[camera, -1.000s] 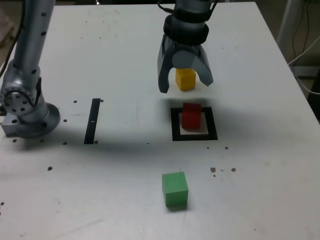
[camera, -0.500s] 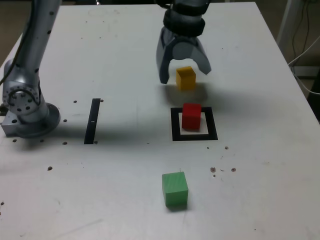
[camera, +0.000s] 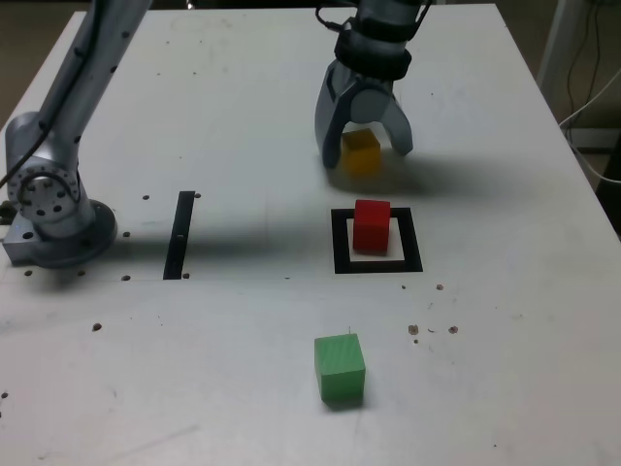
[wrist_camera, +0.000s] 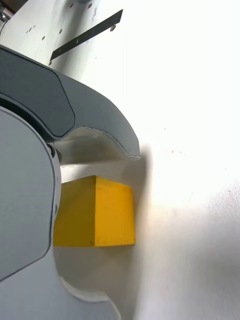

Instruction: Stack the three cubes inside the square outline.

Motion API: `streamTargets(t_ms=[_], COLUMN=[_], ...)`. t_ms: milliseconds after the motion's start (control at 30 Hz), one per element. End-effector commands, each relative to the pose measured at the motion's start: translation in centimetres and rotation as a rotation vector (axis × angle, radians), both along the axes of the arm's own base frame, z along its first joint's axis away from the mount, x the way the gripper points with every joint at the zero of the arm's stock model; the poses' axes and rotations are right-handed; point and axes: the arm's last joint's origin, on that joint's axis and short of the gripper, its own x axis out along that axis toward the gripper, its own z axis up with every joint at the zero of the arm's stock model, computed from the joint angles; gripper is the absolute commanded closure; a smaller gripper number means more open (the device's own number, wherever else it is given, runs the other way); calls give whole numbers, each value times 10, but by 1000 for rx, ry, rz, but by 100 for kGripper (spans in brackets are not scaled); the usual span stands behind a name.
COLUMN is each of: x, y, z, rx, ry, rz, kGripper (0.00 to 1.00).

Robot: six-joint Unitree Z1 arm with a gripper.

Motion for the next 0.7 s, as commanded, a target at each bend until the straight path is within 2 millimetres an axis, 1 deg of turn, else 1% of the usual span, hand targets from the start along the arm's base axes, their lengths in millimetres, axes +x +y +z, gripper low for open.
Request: streamTargets(t_ms=[0,167,267,333,667], x=[1,0,0,0,0], y=[1,1,1,1,0], z=[-2,-3,-2,-2,0], rx=[2,2,4,5,4], ry=[7,19,21,19,17], rz=[5,7,6,5,1], kGripper=[39,61,70,73,73])
